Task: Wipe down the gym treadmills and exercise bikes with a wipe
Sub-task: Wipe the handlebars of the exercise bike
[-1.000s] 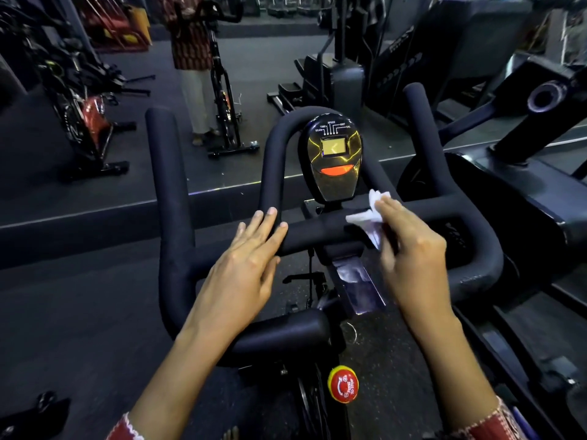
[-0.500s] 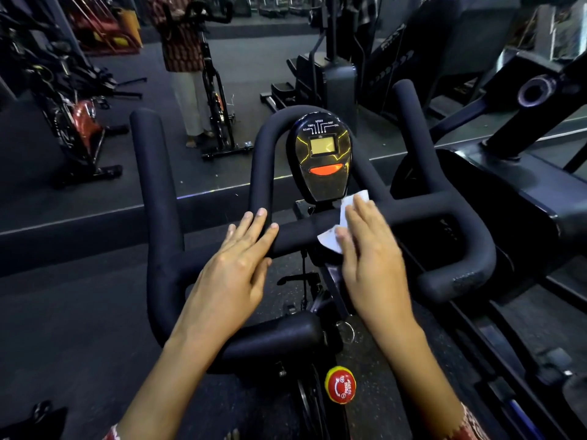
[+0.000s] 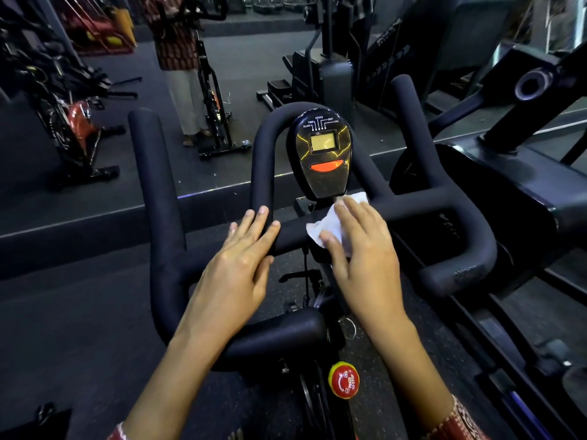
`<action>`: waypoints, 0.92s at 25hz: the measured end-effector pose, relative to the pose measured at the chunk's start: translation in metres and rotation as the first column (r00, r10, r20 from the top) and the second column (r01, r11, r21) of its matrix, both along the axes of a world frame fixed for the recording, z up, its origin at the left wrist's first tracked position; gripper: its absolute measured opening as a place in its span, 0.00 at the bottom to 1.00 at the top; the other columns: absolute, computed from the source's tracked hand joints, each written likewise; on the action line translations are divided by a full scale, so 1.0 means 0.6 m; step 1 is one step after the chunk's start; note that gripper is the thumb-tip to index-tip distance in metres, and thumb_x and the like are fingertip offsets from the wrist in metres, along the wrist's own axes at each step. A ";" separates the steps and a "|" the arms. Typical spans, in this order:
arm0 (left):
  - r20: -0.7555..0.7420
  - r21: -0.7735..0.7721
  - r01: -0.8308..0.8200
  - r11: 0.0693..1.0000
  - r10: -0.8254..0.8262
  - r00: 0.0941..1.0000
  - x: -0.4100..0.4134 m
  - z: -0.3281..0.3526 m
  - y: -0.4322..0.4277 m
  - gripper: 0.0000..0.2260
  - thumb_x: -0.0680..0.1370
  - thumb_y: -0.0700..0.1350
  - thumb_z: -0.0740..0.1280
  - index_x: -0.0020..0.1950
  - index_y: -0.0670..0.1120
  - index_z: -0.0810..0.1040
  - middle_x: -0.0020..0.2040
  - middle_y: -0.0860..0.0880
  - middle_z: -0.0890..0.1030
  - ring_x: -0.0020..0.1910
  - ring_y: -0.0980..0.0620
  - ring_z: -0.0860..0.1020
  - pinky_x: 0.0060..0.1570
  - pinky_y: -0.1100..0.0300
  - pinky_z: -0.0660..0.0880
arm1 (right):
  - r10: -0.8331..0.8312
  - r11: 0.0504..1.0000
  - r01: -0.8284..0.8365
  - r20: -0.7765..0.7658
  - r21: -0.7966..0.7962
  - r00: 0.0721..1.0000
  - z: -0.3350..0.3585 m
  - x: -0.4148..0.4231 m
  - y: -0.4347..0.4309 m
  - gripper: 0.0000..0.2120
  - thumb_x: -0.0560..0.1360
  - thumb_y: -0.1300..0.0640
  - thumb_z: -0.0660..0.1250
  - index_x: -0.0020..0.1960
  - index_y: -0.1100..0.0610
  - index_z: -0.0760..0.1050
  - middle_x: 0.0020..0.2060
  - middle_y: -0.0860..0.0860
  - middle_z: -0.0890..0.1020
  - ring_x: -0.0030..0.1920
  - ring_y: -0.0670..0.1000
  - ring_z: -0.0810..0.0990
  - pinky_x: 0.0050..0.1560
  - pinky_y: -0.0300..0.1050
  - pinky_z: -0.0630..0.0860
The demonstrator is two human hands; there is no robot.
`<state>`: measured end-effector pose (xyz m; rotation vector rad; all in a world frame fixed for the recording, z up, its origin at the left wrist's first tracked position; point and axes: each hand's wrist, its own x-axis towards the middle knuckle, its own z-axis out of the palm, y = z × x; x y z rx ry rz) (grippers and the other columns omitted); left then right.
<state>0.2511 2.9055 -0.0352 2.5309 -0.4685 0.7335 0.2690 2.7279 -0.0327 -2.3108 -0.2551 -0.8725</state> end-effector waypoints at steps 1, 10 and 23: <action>-0.003 0.001 0.006 1.000 -0.006 1.000 -0.001 -0.001 0.000 0.21 0.73 0.36 0.64 0.66 0.37 0.74 0.69 0.40 0.70 0.69 0.44 0.65 0.70 0.54 0.53 | -0.011 1.000 0.011 -0.008 -0.014 1.000 -0.005 0.003 0.005 0.19 0.75 0.61 0.65 0.64 0.65 0.75 0.64 0.59 0.76 0.67 0.60 0.71 0.68 0.28 0.53; -0.029 0.048 0.099 0.994 -0.098 0.995 0.002 0.004 0.000 0.25 0.73 0.32 0.70 0.69 0.39 0.71 0.72 0.38 0.66 0.72 0.40 0.60 0.69 0.42 0.54 | 0.029 0.999 -0.028 -0.029 0.036 0.999 0.031 0.002 -0.017 0.15 0.73 0.67 0.66 0.60 0.66 0.77 0.58 0.60 0.80 0.60 0.57 0.76 0.63 0.30 0.62; -0.083 0.009 0.163 0.987 -0.162 0.983 0.003 0.006 -0.003 0.25 0.73 0.41 0.66 0.70 0.37 0.69 0.71 0.38 0.68 0.72 0.39 0.56 0.67 0.41 0.49 | -0.110 0.984 0.126 -0.130 0.126 0.985 0.037 -0.005 -0.012 0.16 0.76 0.65 0.60 0.62 0.64 0.75 0.60 0.60 0.79 0.61 0.52 0.75 0.61 0.27 0.62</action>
